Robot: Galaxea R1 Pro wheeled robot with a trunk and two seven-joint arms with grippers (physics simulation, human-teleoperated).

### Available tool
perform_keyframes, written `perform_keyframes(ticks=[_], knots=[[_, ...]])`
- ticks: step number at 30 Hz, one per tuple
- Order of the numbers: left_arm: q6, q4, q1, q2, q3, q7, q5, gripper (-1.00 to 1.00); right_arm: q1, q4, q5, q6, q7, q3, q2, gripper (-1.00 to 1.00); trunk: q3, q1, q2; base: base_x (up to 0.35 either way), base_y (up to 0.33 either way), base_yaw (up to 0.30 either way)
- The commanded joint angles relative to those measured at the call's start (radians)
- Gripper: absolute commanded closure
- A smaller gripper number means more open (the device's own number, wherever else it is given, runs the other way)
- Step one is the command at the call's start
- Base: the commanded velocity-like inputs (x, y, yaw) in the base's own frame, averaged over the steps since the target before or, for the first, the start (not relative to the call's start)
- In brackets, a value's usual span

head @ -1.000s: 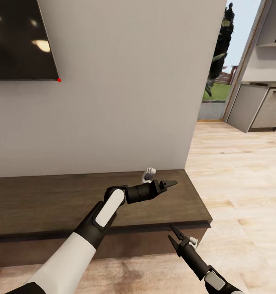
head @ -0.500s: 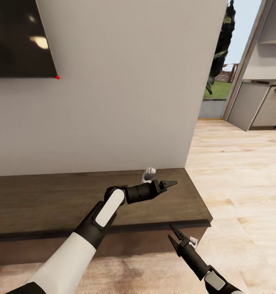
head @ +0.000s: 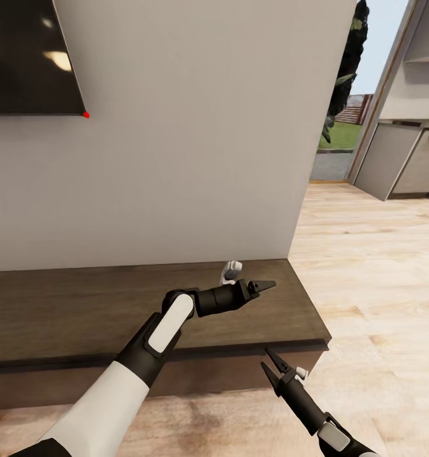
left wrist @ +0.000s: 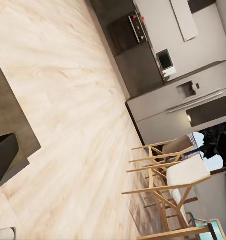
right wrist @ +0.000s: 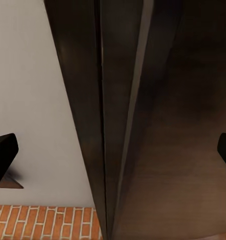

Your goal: Place each of the two pumpkins and all three candles from the living room inside a cabinet in the living room (use any cabinet), then make sure every cabinet is closed, and position the cauldron so it is next to a table in the living room.

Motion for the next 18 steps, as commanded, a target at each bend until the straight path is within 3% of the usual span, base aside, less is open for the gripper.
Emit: perform_keyframes(ticks=[1, 18], knots=[[0.004, 0.0, -0.001, 0.0, 0.001, -0.002, 0.0, -1.0, 0.0, 0.0, -0.01, 0.01, 0.003, 0.008, 0.0, -1.0, -0.001, 0.0, 0.0, 0.0, 0.0, 0.0], [0.004, 0.0, -0.001, 0.0, 0.0, -0.003, 0.0, -1.0, 0.0, 0.0, -0.01, 0.01, 0.003, 0.007, 0.0, -1.0, -0.001, 0.0, 0.0, 0.021, 0.0, 0.0]])
